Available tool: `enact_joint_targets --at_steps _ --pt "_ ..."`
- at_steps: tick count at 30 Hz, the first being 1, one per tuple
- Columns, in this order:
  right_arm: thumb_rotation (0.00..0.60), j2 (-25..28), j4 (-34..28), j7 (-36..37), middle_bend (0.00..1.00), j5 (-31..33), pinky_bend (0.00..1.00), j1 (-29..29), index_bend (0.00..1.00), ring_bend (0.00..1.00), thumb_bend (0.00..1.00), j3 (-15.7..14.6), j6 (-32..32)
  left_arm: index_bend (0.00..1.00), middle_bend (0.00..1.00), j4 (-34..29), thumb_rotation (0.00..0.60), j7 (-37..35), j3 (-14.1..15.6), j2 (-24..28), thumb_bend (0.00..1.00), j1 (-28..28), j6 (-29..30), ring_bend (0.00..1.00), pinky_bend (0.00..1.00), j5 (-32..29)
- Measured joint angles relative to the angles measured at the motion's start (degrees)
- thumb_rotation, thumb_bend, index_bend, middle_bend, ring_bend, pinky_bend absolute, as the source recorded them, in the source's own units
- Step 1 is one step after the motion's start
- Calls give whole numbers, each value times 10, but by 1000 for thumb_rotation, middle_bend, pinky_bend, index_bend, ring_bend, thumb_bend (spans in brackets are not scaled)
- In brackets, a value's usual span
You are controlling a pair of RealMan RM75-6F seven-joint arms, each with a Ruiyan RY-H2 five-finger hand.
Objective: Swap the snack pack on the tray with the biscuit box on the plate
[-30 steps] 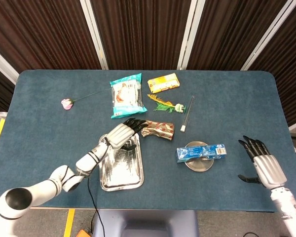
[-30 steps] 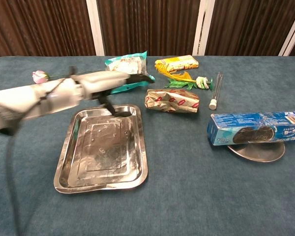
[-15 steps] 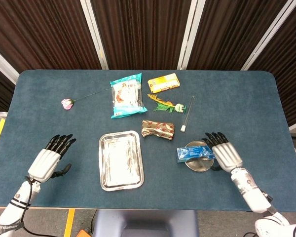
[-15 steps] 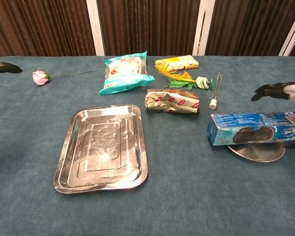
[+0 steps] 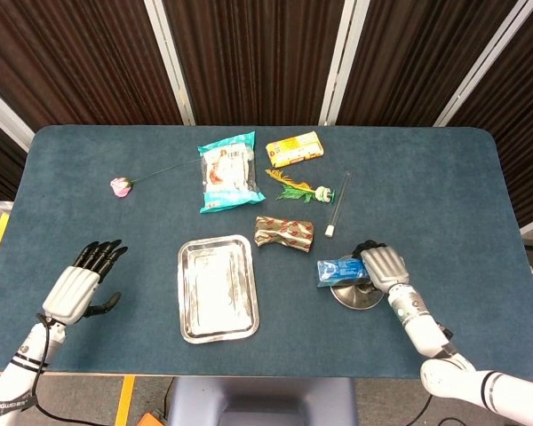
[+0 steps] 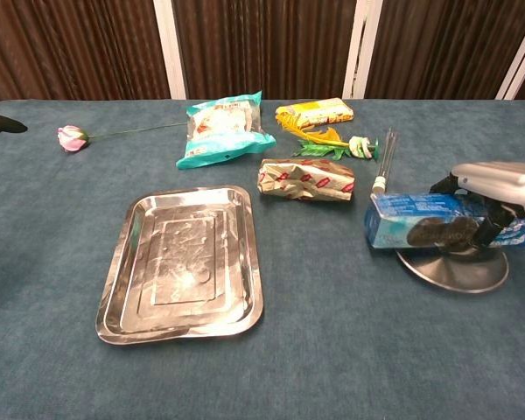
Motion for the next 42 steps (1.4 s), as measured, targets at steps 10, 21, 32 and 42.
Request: enact_joint_targets --at_steps 10,21,32,42 --pt "600 33 -78 13 620 -97 716 -23 820 554 469 -12 116 0 0 -13 600 9 -11 8 371 13 4 0 0 9" --pt "600 54 -191 -19 620 -219 715 -33 818 554 468 -97 122 0 0 -30 600 19 -15 21 372 37 26 0 0 22" --pt "600 10 -186 -23 13 -186 59 -4 0 0 199 -122 22 0 0 -21 600 2 -23 28 372 49 23 0 0 18" --pt "600 149 -249 106 0 -199 0 -1 0 0 143 -123 28 0 0 -17 600 -5 -31 28 372 49 15 0 0 23"
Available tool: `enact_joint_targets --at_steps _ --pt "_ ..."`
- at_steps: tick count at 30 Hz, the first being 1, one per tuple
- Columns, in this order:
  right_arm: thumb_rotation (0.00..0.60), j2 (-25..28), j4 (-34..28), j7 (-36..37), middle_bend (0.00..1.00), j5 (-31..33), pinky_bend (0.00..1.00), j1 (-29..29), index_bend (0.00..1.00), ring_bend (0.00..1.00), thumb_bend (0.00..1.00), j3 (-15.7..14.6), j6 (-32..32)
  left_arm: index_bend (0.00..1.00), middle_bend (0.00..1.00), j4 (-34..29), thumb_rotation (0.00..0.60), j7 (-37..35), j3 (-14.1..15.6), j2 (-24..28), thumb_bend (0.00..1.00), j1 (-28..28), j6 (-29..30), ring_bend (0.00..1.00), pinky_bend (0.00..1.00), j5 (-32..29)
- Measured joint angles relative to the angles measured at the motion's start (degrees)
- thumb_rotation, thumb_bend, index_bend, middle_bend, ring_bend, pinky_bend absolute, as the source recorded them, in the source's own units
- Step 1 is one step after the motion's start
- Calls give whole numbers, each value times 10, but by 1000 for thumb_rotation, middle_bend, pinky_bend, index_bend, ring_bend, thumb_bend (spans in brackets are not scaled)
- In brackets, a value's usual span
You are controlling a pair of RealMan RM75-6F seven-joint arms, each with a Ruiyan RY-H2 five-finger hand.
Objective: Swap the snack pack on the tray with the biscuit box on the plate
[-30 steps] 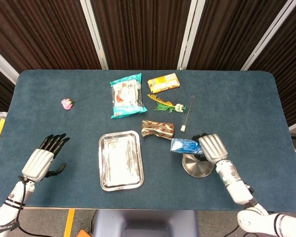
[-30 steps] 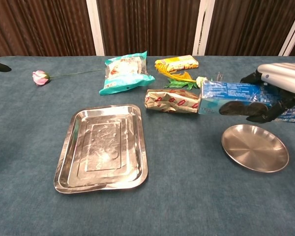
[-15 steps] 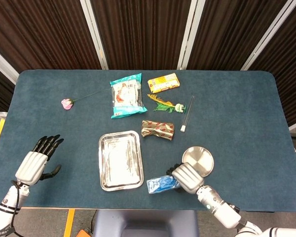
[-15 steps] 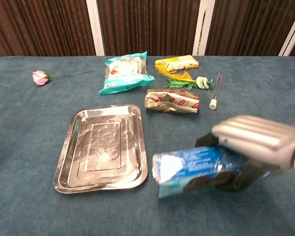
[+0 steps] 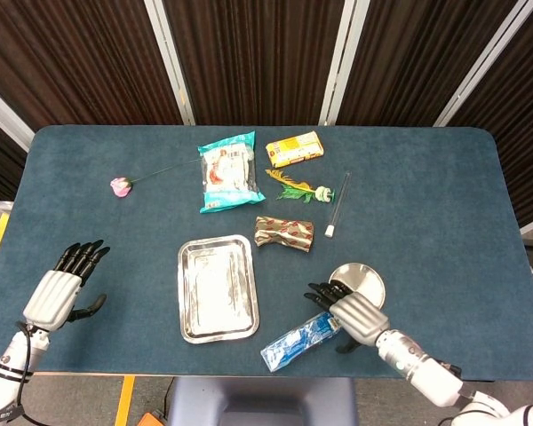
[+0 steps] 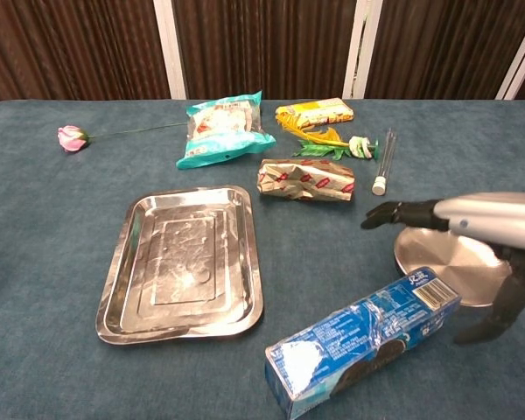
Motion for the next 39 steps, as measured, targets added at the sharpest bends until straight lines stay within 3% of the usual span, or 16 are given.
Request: enact_joint_targets --at_steps 5,9,16,24,27,30,32,36,39 --pt "600 37 13 102 0 12 0 3 0 0 140 47 32 0 0 6 600 -4 -4 -2 372 -4 -6 0 0 2" --pt "600 19 54 92 0 68 0 37 0 0 140 86 16 0 0 15 600 -9 -8 -6 371 -8 -16 0 0 0" --pt "600 -101 207 -43 0 271 0 165 0 0 140 134 -60 0 0 34 600 -10 -16 -11 372 -11 -33 0 0 -17" --pt "600 -241 384 -134 9 448 26 287 18 0 151 149 -131 0 0 50 600 -16 -24 -10 372 -10 -43 0 0 -31" --pt "600 -265 416 -139 141 466 172 303 186 52 208 148 -147 0 0 52 600 -18 -25 -9 372 -9 -44 0 0 -33" --pt "600 -280 436 -136 418 464 523 306 519 344 333 149 -140 0 0 53 600 -19 -26 -10 371 -10 -48 0 0 -34" --pt "600 -293 452 -135 539 458 681 306 687 489 428 147 -127 0 0 53 600 -19 -26 -10 371 -10 -50 0 0 -33" --pt "600 -311 472 -146 630 448 761 304 801 603 530 139 -98 0 0 52 600 -14 -27 -10 371 -9 -51 0 0 -37" --pt "600 -314 471 -153 641 442 771 297 814 615 540 137 -82 0 0 45 600 -6 -28 -8 371 -7 -52 0 0 -41"
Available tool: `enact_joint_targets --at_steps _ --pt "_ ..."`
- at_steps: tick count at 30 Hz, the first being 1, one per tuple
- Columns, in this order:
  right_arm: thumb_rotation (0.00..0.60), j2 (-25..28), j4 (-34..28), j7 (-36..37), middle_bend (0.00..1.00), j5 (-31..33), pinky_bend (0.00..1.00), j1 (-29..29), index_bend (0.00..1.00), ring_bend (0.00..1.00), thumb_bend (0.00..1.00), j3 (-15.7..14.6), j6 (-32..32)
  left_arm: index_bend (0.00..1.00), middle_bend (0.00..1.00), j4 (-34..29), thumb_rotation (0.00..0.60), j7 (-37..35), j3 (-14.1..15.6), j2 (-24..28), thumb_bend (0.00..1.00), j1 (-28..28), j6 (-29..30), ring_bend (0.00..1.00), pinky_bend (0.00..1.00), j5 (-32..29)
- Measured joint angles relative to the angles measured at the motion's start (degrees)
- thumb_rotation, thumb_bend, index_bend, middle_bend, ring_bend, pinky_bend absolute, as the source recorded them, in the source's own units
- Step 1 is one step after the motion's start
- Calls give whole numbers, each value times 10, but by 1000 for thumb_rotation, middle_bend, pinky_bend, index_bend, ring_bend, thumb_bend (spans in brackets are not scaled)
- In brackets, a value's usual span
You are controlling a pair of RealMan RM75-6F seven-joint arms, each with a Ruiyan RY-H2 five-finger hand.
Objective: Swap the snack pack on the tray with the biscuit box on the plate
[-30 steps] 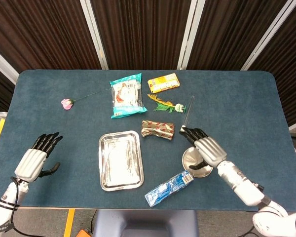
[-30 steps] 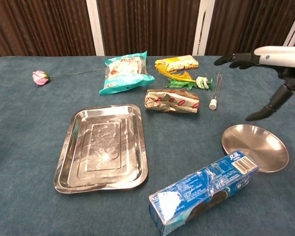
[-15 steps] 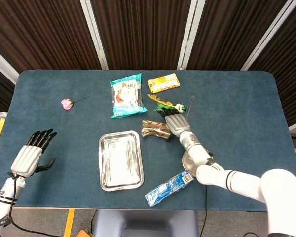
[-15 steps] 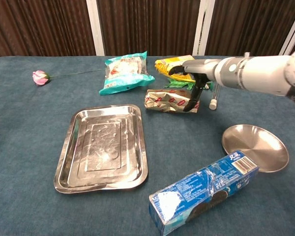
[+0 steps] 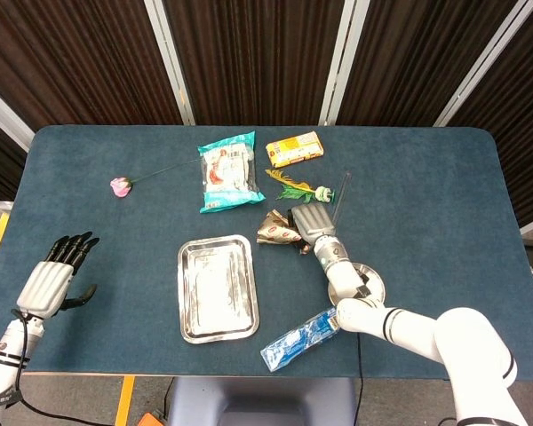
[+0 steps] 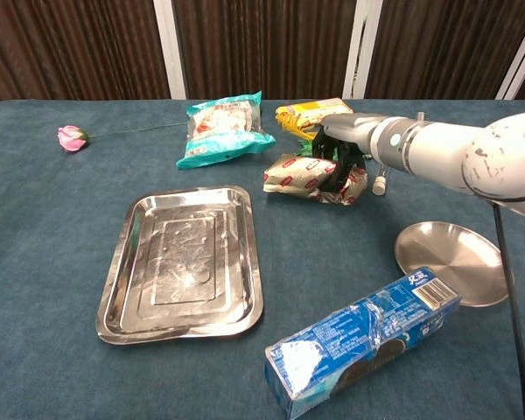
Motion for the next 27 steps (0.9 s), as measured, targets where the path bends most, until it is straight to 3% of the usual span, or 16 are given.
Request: enact_joint_targets --at_steps 5,9,12,16,20,24,26,27 --pt "600 29 -47 10 643 -22 772 -17 818 621 540 1 19 0 0 -19 600 14 1 7 370 5 9 0 0 5" --pt "600 79 -129 31 643 -65 772 -48 819 622 539 -4 51 0 0 -39 600 30 3 13 370 8 18 0 0 14" --pt "600 136 -212 55 643 -117 772 -87 819 621 540 -18 84 0 0 -53 600 45 5 15 370 9 21 0 0 21" --pt "600 225 -304 105 643 -213 768 -163 817 621 539 -62 131 0 0 -72 600 62 9 15 370 8 22 0 0 32" --pt "600 252 -308 162 643 -290 750 -230 805 622 540 -113 166 0 0 -90 600 66 19 14 371 6 19 0 0 53" --pt "600 241 -266 216 643 -328 732 -262 768 587 539 -137 178 0 0 -98 600 75 28 11 371 1 2 0 0 62" --pt "600 229 -237 237 619 -352 669 -273 671 510 540 -145 182 0 0 -101 600 83 31 10 372 -1 -5 0 0 61" --pt "600 223 -224 243 556 -362 602 -277 558 437 538 -148 183 0 0 -104 600 88 32 9 372 -2 -9 0 0 61"
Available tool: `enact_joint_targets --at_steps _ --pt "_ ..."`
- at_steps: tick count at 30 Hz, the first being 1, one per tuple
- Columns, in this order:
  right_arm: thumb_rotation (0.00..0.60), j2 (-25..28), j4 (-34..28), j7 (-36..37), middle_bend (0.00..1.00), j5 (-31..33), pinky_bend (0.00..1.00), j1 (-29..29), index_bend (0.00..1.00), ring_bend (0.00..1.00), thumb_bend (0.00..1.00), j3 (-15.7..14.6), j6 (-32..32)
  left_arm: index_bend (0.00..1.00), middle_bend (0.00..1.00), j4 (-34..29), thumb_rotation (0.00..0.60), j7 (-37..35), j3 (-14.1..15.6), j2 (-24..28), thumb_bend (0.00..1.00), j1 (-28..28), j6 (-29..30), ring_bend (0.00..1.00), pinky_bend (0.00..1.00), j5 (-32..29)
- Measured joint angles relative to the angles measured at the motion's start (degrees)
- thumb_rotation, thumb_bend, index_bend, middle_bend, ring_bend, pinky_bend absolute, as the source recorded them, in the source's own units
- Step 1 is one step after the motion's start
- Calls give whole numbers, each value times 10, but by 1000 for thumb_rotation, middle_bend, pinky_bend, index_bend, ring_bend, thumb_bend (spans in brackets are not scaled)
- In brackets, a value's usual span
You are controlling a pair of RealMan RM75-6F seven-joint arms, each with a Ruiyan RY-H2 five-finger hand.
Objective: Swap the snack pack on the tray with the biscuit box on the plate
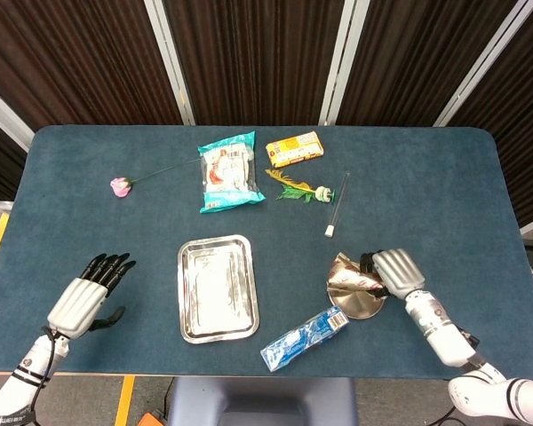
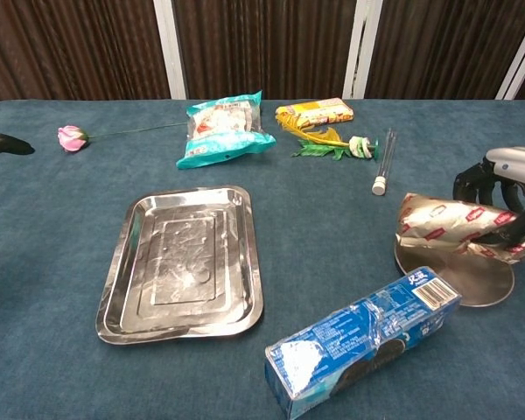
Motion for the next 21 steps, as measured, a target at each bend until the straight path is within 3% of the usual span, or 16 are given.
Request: enact_joint_targets --at_steps 2,4,5,7,10,14,17,21 --pt "600 -9 24 16 334 -17 411 -6 234 229 489 -5 -1 0 0 -5 600 6 3 -1 372 -1 -2 0 0 1" --pt "600 -9 31 37 151 -29 244 -8 42 69 394 -10 -13 0 0 -10 600 8 6 -1 372 0 -3 0 0 4" --pt "600 -5 30 45 62 -34 159 -8 1 15 320 -13 -20 0 0 -13 600 6 7 -1 372 0 -3 0 0 6" --pt "600 11 23 59 7 -44 89 -10 0 0 244 -16 -36 0 0 -21 600 0 11 2 372 0 -4 0 0 11" --pt "600 36 4 79 0 -58 22 -15 0 0 166 -20 -35 0 0 -38 600 -12 18 9 371 -4 -11 0 0 24" --pt "600 76 -27 140 0 -90 0 -30 0 0 153 -27 -11 0 0 -73 600 -22 29 22 371 -21 -33 0 0 48" --pt "600 105 -44 177 0 -117 0 -55 0 0 153 -32 42 0 0 -105 600 -28 35 28 366 -40 -56 0 0 67" --pt "600 142 -65 173 0 -136 0 -109 0 0 153 -38 139 0 0 -133 600 -34 31 16 368 -69 -93 0 1 75"
